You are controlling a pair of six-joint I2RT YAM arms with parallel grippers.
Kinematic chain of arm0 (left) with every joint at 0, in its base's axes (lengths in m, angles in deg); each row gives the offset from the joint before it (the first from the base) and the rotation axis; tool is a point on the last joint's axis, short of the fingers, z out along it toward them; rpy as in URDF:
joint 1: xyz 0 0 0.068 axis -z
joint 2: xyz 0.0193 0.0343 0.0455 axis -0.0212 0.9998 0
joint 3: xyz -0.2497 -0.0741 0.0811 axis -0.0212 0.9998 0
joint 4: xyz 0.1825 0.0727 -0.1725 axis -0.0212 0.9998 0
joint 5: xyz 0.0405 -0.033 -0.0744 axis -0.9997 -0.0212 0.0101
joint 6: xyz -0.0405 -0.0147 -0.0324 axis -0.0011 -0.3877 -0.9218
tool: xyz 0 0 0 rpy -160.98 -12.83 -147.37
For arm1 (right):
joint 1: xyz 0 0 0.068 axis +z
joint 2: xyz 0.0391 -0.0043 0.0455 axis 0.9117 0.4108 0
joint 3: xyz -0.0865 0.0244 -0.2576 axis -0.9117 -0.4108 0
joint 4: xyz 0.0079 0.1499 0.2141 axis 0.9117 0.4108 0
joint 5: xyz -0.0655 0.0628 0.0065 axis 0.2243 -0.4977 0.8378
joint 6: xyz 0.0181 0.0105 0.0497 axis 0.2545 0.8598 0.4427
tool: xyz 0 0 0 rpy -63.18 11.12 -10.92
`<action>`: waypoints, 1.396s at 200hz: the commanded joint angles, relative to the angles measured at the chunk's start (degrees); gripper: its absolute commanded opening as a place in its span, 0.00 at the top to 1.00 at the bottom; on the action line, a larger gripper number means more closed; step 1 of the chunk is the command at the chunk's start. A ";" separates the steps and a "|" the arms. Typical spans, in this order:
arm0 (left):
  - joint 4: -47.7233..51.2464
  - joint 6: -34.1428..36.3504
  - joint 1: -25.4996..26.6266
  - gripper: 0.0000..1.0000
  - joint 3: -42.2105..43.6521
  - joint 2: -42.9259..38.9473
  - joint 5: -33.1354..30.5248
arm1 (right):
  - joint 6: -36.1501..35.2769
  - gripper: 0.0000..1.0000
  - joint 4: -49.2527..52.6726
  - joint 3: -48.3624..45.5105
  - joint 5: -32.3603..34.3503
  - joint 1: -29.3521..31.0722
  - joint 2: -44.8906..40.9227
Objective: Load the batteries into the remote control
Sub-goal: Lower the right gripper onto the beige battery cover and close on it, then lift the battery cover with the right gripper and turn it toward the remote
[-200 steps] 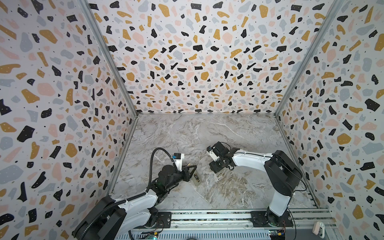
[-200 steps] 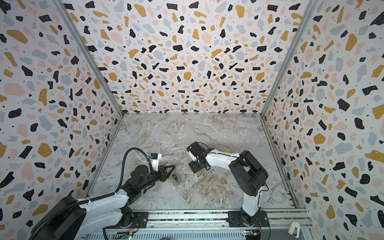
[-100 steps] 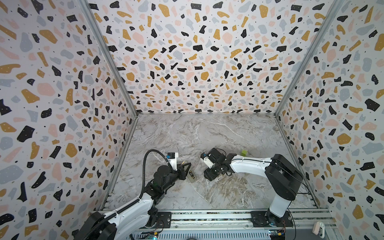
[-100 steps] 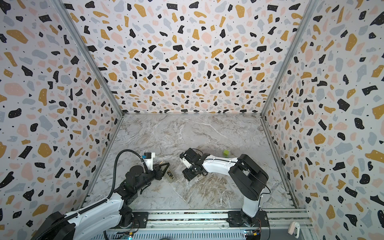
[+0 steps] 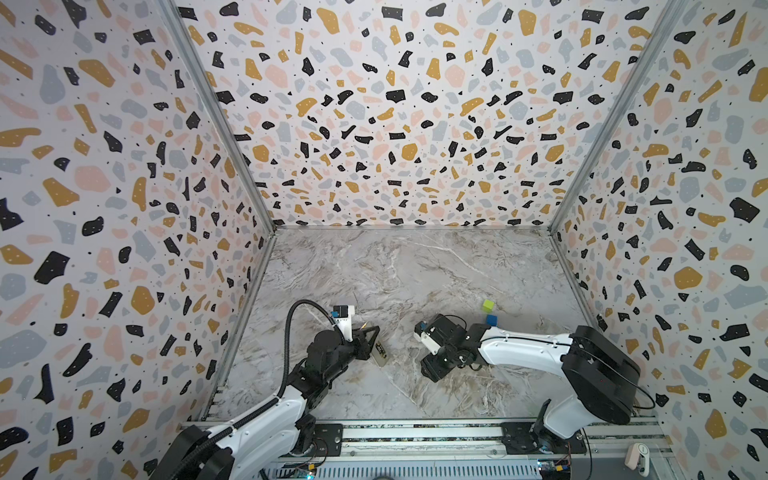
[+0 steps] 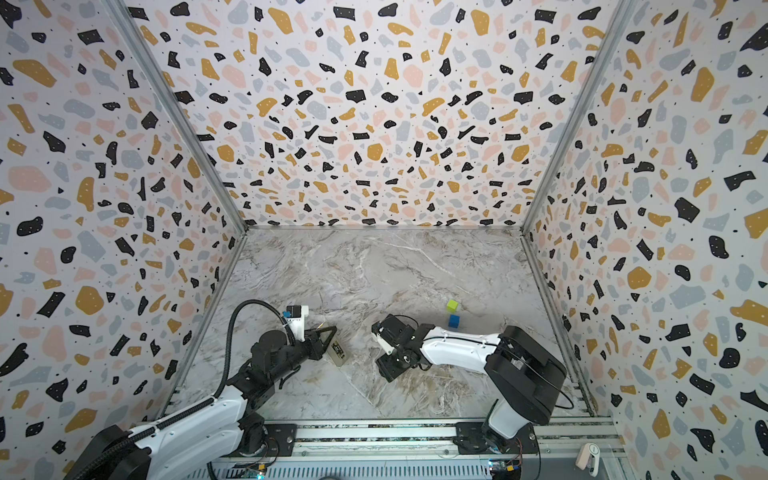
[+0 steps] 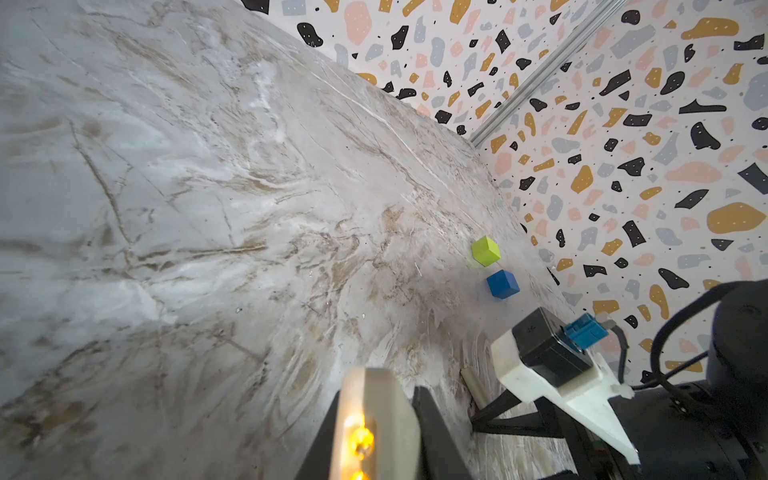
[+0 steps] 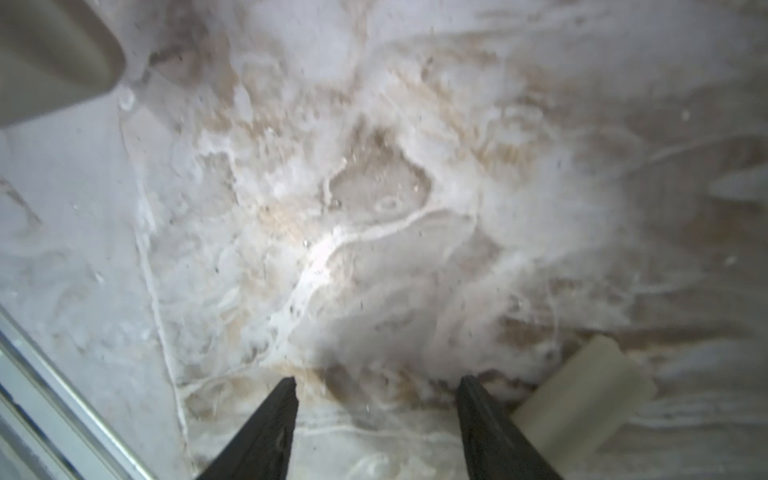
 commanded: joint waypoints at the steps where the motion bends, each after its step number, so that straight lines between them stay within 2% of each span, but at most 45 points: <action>1: -7.24 0.02 -0.27 1.00 -0.06 2.34 4.82 | 2.55 0.36 5.88 -1.53 2.34 0.11 -2.40; 35: -13.24 -2.08 -0.16 1.00 0.02 6.89 9.20 | 2.85 0.36 6.68 1.37 3.76 0.52 -3.69; 89: -14.72 -2.65 -0.10 1.00 0.39 6.48 9.25 | 5.12 0.35 9.25 2.64 10.00 1.00 -8.29; 136: -17.07 -3.71 0.53 1.00 0.56 7.91 10.20 | 4.68 0.35 10.37 1.12 13.41 -2.31 -8.26; 229: -18.80 -3.94 2.52 1.00 0.13 8.71 11.08 | 3.43 0.36 6.03 -1.87 11.95 -4.73 -3.63; 279: -18.80 -3.84 2.69 1.00 0.03 8.79 11.04 | 3.03 0.45 5.30 -2.25 11.05 -4.97 -2.17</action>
